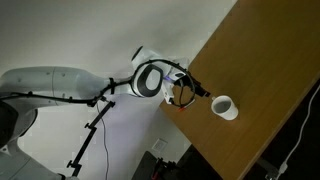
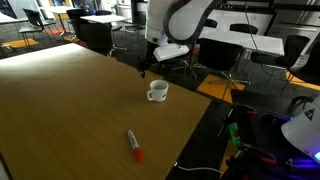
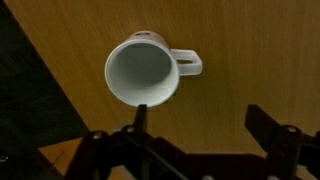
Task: Slide the mug to the left
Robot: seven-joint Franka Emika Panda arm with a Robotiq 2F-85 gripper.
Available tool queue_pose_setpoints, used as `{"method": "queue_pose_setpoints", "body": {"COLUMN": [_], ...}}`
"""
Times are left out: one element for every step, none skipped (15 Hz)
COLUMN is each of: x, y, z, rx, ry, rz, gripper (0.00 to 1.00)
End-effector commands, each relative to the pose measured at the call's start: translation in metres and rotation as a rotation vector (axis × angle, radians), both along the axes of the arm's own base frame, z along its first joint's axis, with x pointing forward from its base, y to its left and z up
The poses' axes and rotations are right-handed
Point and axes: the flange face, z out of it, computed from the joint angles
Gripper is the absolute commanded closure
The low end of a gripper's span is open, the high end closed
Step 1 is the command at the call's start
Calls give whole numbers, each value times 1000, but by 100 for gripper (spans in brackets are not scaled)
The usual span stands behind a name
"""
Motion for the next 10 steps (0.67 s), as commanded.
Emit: {"method": "queue_pose_setpoints", "body": {"x": [3, 5, 5, 5, 5, 5, 5, 5, 5, 5], "y": [0, 1, 1, 1, 0, -1, -6, -10, -13, -16], "z": [-7, -12, -15, -15, -14, -14, -15, -17, -21, -25], "rx": [12, 15, 13, 12, 11, 11, 6, 6, 5, 12], "ry": [6, 12, 16, 16, 15, 15, 19, 27, 42, 44], "rz": [-14, -16, -16, -17, -18, -19, -48, -38, -49, -54], "gripper": [0, 0, 0, 0, 0, 0, 0, 0, 0, 0]}}
